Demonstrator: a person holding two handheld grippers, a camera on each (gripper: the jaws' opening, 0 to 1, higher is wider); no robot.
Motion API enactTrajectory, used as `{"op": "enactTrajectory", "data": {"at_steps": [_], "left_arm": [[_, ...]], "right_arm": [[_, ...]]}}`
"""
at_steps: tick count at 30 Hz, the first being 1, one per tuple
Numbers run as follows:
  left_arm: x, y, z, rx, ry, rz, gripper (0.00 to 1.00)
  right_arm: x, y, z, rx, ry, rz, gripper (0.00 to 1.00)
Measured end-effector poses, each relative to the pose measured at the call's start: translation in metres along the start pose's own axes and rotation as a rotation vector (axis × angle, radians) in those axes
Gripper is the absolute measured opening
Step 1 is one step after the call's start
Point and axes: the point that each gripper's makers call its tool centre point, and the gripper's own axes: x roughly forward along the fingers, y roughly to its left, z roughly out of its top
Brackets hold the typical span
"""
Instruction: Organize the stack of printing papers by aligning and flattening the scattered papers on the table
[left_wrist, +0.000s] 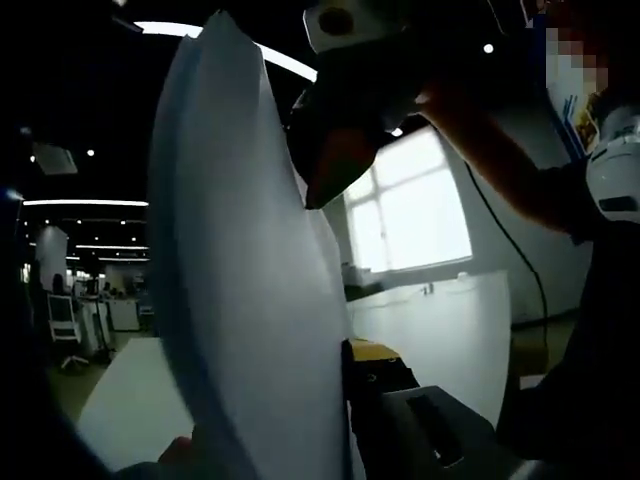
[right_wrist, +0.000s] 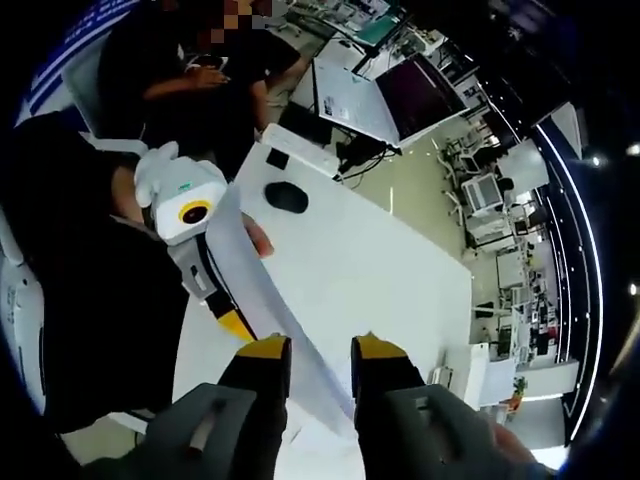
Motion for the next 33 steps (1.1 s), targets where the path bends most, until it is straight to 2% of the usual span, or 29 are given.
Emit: {"op": "enactTrajectory", "data": {"at_steps": [10, 14, 22, 33], "left_arm": [[0.0, 0.0, 0.0, 0.001, 0.001, 0.002, 0.06], [-0.001, 0.001, 0.001, 0.001, 0.0, 0.002, 0.06], [-0.001, 0.001, 0.001, 0.002, -0.002, 0.002, 0.06], [0.0, 0.001, 0.001, 0.0, -0.005, 0.003, 0.06]], "right_arm": [[0.0, -0.003, 0.001, -0.007, -0.021, -0.012, 0.25], [0.0, -0.003, 0.003, 0.003, -0.047, 0.009, 0.32], [0.001, -0.009, 0.002, 0.009, -0.078, -0.007, 0.45], [-0.001, -0.016, -0.006, 0.015, -0.096, -0.023, 0.53]]}}
